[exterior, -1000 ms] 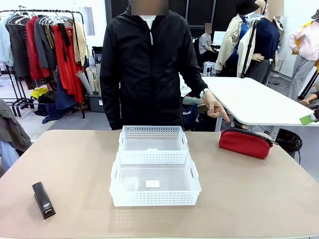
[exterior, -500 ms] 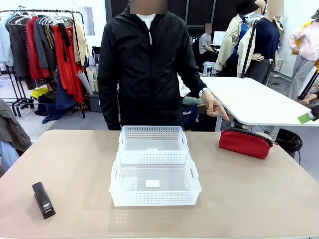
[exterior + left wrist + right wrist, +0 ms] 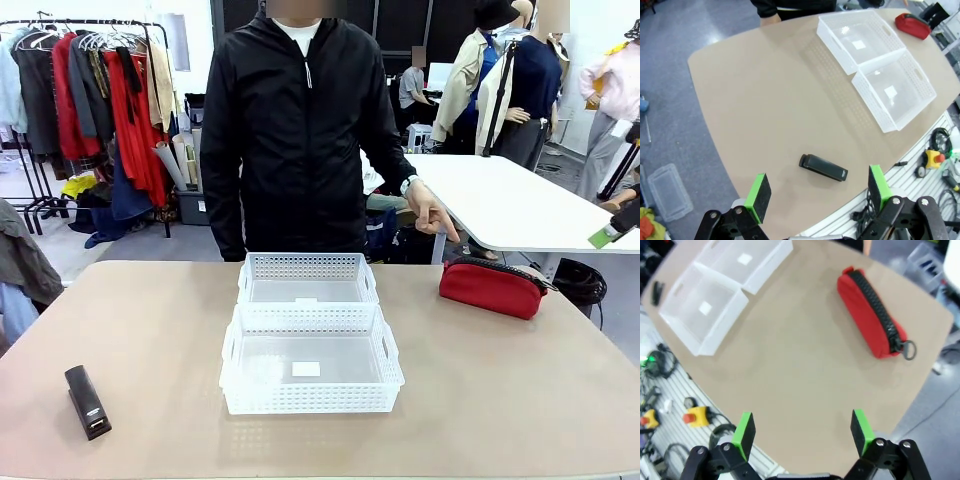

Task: Distribute items into two baskets.
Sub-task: Pick up the Pencil pouch that the person points to.

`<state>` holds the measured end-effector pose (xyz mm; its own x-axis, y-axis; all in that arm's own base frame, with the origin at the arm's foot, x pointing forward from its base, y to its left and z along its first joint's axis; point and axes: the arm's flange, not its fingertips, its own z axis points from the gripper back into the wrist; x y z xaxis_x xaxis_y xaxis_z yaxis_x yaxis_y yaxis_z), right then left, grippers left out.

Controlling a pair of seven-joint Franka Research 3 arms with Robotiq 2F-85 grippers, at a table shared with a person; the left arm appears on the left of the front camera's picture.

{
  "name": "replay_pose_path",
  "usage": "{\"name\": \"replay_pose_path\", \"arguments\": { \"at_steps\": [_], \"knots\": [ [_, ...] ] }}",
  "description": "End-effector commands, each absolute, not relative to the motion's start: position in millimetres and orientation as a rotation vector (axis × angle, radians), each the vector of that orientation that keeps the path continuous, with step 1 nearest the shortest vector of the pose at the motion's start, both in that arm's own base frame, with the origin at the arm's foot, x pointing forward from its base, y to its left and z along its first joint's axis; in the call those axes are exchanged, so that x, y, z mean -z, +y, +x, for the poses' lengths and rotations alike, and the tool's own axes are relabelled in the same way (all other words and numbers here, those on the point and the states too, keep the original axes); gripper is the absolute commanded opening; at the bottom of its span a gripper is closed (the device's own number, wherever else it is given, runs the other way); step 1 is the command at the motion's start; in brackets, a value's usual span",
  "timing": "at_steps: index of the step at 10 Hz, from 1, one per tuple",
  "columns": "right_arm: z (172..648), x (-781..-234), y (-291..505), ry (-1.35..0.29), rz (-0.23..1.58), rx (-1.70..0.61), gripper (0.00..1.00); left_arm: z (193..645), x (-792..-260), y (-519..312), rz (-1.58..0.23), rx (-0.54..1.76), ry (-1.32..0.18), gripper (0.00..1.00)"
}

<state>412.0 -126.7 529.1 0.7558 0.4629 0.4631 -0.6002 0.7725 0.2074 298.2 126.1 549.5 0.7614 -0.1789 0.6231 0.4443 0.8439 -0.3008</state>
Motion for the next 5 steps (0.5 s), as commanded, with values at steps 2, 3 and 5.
{"name": "replay_pose_path", "arguments": {
  "at_steps": [2,3,5],
  "knots": [
    [471.8,-524.5,-147.4,-0.318,0.394,-0.708,1.00,295.8,-550.6,125.2,-0.463,0.361,-0.634,1.00],
    [492.9,-519.3,-147.0,-0.289,0.406,-0.732,1.00,295.8,-550.6,125.2,-0.463,0.361,-0.634,1.00],
    [535.3,-512.0,-142.5,-0.237,0.424,-0.771,1.00,295.8,-550.6,125.2,-0.463,0.361,-0.634,1.00]
  ]
}}
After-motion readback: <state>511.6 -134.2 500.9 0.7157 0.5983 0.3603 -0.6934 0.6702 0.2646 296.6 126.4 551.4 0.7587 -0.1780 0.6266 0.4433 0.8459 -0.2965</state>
